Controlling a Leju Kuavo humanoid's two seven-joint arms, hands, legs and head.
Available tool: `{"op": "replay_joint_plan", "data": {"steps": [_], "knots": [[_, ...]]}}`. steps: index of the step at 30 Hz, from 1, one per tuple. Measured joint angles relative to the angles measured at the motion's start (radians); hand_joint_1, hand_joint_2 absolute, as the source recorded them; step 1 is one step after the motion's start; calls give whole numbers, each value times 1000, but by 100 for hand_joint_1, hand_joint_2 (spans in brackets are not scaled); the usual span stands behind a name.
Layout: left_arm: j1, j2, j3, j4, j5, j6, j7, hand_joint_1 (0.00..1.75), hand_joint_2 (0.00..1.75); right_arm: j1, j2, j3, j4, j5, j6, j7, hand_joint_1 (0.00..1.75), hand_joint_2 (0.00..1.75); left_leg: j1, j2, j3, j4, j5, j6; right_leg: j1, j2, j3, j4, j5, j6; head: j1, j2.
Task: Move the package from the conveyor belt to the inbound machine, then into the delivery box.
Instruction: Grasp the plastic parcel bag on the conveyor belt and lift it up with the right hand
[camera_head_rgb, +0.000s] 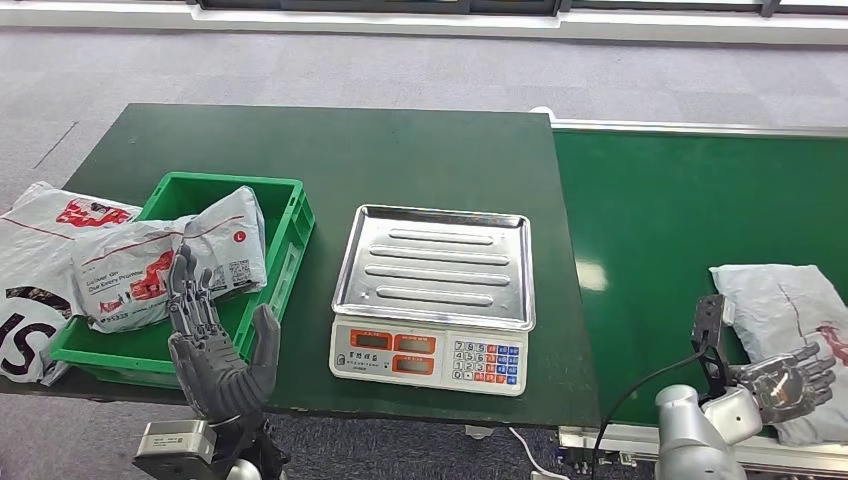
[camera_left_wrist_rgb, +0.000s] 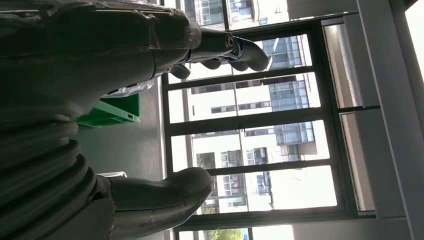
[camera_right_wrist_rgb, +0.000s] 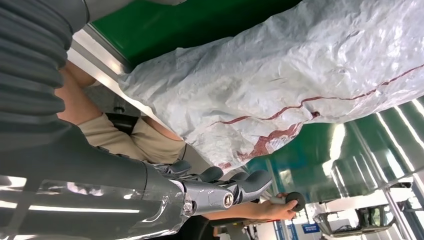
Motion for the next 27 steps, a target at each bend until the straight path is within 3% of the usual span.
{"op": "replay_joint_plan", "data": {"steps": [27], "knots": [[0, 0, 2, -1, -13, 0, 0, 0, 175, 1, -1, 0, 27, 5, 0, 4, 0, 175, 0, 0, 0, 0, 0, 0, 0, 0, 0, 0, 0, 0, 0, 0]]}}
